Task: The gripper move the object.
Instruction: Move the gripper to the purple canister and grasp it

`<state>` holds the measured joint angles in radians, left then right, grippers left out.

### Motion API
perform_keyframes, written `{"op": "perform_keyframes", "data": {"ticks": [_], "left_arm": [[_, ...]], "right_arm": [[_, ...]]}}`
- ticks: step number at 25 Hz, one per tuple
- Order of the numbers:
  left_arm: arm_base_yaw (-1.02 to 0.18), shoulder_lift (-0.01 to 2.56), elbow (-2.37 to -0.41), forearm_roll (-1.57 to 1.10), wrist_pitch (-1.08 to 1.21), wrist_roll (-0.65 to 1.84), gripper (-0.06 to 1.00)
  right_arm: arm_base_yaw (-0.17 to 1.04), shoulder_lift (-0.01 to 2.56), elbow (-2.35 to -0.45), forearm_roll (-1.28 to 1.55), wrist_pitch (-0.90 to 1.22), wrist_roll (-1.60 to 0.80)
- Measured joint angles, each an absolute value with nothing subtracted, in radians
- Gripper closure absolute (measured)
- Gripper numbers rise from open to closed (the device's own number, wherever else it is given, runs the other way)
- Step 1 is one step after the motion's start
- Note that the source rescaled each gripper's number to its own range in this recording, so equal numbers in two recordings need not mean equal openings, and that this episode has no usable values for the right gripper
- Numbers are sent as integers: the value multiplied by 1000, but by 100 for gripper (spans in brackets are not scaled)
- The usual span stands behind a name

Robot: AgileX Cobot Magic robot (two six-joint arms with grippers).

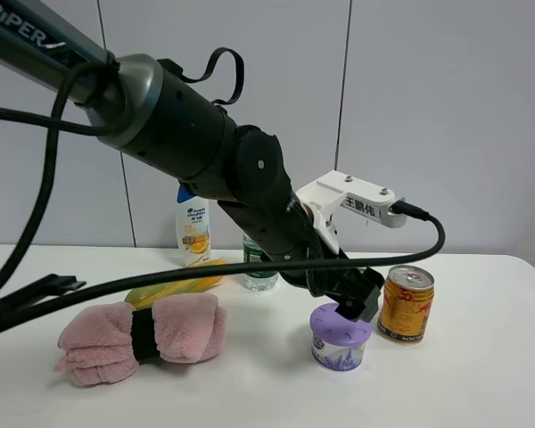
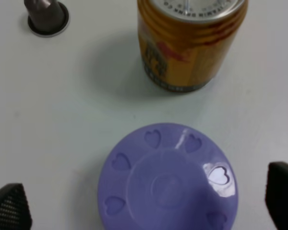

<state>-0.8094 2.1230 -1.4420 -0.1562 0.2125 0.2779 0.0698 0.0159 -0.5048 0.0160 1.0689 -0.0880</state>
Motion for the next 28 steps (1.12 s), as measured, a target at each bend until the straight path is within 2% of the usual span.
{"op": "perform_keyframes", "data": {"ticks": [28], "left_arm": [[-839,2252,-1464,-155,125,278,-6]], "right_arm": [[70,16,-505,16,1069,-88]]}}
